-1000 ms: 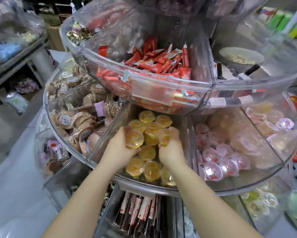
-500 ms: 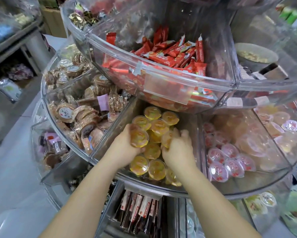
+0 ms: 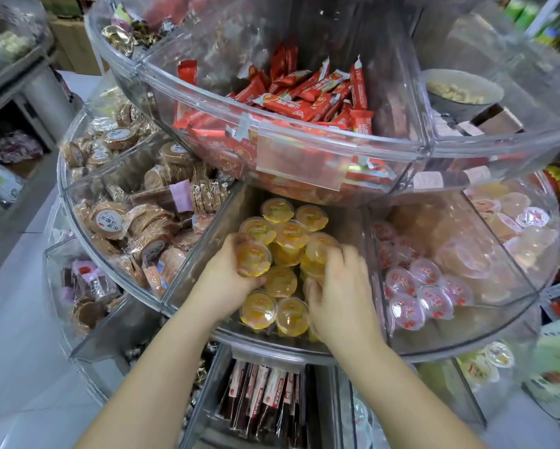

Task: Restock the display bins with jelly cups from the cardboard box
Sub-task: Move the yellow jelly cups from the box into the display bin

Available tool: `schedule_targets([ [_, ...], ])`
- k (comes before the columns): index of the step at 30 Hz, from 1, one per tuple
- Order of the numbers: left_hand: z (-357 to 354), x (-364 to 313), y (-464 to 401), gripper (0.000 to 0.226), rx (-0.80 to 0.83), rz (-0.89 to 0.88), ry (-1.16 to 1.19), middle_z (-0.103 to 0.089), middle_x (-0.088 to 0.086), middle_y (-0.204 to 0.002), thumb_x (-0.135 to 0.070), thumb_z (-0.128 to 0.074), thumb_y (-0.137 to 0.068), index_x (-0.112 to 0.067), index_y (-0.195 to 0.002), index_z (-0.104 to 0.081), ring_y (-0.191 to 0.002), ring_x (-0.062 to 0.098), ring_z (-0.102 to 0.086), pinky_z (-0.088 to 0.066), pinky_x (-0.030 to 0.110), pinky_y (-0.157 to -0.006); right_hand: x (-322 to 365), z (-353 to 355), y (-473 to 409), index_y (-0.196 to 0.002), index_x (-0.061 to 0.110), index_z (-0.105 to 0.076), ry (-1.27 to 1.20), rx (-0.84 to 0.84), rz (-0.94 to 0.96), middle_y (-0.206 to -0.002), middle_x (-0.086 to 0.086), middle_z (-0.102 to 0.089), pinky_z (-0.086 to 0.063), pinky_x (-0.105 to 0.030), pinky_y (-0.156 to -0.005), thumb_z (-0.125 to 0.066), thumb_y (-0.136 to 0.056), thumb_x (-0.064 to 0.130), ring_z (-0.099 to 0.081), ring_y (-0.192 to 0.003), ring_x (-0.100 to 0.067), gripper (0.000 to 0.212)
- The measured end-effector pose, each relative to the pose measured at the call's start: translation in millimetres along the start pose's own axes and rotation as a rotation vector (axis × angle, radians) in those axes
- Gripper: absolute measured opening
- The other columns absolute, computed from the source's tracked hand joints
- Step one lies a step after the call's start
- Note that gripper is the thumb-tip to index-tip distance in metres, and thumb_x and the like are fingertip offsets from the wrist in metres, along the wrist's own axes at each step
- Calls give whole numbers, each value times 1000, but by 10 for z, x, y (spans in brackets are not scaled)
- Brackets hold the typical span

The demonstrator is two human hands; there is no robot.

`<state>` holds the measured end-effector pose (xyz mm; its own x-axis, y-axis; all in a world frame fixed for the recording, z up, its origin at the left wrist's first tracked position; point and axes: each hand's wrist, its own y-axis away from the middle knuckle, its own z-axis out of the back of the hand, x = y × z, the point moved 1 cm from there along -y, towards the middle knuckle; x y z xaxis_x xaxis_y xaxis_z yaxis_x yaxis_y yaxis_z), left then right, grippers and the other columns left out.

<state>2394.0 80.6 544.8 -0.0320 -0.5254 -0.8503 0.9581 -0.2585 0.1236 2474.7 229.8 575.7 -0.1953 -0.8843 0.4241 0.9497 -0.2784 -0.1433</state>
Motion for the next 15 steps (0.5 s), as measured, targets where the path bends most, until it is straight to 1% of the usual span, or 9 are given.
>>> schedule_targets([
  [1,-1,0,1,72,0,3,5,-51,-11,-109,-15,-77,-70,-24,-130,-38,-100,10,-50,-38,25,-82,-1,-11,44,-126,13,-42,-101,96,-54,-121,-5,-48,-42,-30,-90,-60,-86,18,-50,-110,-22,44],
  [3,-1,-1,2,71,7,17,24,-52,-10,-110,-15,-78,-70,-25,-129,-39,-99,12,-52,-38,26,-81,-17,-85,53,-127,17,-38,-408,377,-311,-114,-2,-53,-45,-26,-79,-60,-86,26,-54,-101,-17,47],
  [4,2,-4,3,71,13,22,32,-52,-9,-110,-15,-78,-70,-25,-128,-40,-100,12,-52,-38,26,-81,-30,-126,29,-127,16,-37,-582,463,-461,-114,-4,-56,-47,-27,-78,-60,-87,26,-56,-101,-18,48],
  [5,6,-7,3,70,18,23,36,-53,-8,-110,-15,-78,-70,-25,-128,-40,-99,13,-52,-38,25,-81,-56,-178,-15,-127,13,-38,-753,474,-591,-116,-7,-57,-50,-29,-79,-60,-88,22,-58,-102,-21,46],
  [6,10,-13,4,69,21,22,37,-53,-8,-110,-15,-78,-70,-24,-127,-41,-99,13,-52,-37,25,-81,-94,-243,-88,-127,10,-41,-913,450,-706,-118,-11,-58,-53,-32,-79,-59,-89,17,-59,-102,-24,44],
  [8,13,-28,8,68,25,22,33,-52,-8,-109,-15,-78,-70,-23,-127,-41,-99,12,-51,-36,25,-81,-138,-341,-261,-121,7,-48,-1146,380,-856,-117,-15,-58,-54,-29,-68,-57,-90,10,-60,-94,-25,33],
  [10,11,-37,11,68,25,25,39,-52,-8,-108,-15,-78,-70,-22,-127,-41,-98,12,-50,-37,26,-82,-138,-420,-384,-118,10,-49,-1199,314,-927,-112,-14,-58,-52,-25,-63,-58,-89,12,-59,-92,-23,30],
  [12,8,-43,18,67,23,26,52,-53,-8,-107,-13,-78,-70,-22,-126,-42,-97,12,-51,-37,26,-82,-155,-528,-458,-123,9,-48,-1207,267,-946,-108,-11,-57,-54,-28,-70,-59,-89,15,-60,-96,-24,36],
  [15,3,-31,15,67,16,15,49,-54,-7,-107,-12,-78,-69,-21,-126,-43,-92,10,-53,-37,23,-79,-176,-673,-515,-124,5,-48,-1170,146,-858,-102,-11,-53,-48,-34,-82,-55,-90,13,-55,-91,-25,36],
])
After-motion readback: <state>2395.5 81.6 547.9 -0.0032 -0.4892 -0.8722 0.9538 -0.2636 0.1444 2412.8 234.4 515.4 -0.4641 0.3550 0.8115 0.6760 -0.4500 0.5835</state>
